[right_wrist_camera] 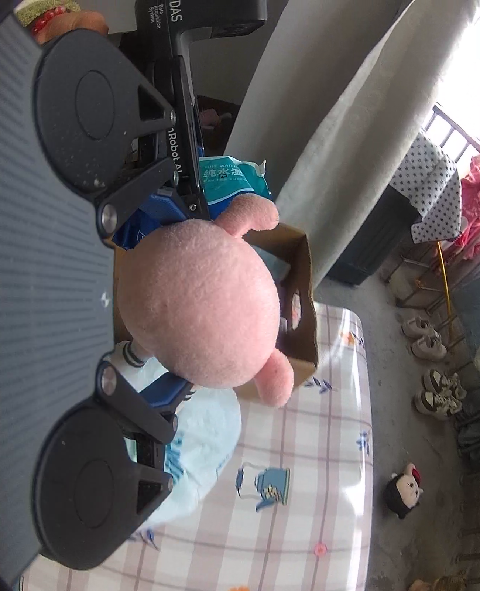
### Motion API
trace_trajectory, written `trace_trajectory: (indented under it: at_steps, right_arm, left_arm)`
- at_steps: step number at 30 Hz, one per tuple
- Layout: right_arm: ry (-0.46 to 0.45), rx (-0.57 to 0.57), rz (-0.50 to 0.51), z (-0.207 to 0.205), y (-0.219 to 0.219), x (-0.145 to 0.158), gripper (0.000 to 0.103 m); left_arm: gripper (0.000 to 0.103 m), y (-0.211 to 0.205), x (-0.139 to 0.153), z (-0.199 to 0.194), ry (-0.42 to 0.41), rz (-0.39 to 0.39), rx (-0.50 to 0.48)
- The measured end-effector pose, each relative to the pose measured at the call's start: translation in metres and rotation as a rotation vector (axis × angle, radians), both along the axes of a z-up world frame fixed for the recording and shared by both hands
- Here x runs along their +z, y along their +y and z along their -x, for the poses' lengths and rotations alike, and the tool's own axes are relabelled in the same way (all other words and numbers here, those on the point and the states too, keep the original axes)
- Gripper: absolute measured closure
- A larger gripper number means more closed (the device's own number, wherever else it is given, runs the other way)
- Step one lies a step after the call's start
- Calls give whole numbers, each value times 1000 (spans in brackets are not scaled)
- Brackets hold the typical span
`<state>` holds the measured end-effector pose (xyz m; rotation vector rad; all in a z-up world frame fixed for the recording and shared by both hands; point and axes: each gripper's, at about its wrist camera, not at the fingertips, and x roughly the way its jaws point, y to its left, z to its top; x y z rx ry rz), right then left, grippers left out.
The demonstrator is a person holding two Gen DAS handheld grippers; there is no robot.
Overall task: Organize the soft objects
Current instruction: 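Carry the wipes pack with the left tool while the right tool carries the plush toy, then lower the wipes pack into the box with left tool while right tool lowers the plush toy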
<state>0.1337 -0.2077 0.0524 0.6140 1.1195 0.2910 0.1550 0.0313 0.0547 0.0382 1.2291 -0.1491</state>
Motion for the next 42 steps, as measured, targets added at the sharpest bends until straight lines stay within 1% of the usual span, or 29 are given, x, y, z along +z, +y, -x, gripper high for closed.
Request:
trace_trajectory:
  at_steps: [4,8,12,15,18,23,26,31,33,35,36,38,39,42]
  right_arm:
    - [27,36,-61,-15,57,-12,20]
    - [77,59,-92,-24,103,-28,20]
    - [121,74,-95,-22,131,-45,20]
    - [158,76,-79,-20,147,-56,20]
    - [195,71,-58,-15,152,-65,20]
    - [227,53,-21,-8,157,-77,19]
    - [244,38,-7,-6,156,-85,19]
    - [264,19,-1,-4,156,-92,19]
    - [267,16,3,-4,157,-96,19]
    - [270,12,0,-5,157,-98,19]
    - [272,11,0,-5,158,-99,19]
    - [277,8,-1,-5,159,-102,19]
    - [280,6,-4,-5,159,-103,19]
    - [293,7,-10,-5,163,-106,18]
  left_arm:
    - [31,48,-16,-2,37,-37,24]
    - [31,88,-36,-5,79,-34,26]
    - [31,109,-57,-6,121,-51,-25]
    - [31,119,-77,-6,177,-40,-63]
    - [31,128,-98,-4,228,-41,-99]
    - [30,124,-126,-1,256,-54,-173]
    - [30,122,-139,-3,268,-59,-191]
    - [30,120,-154,-4,262,-81,-201]
    - [30,120,-162,-7,297,-89,-195]
    - [30,122,-166,-9,323,-86,-186]
    - [26,123,-167,-9,329,-86,-180]
    - [25,124,-166,-9,314,-105,-181]
    - [23,125,-165,-10,313,-100,-181]
    - [23,129,-159,-11,307,-97,-158]
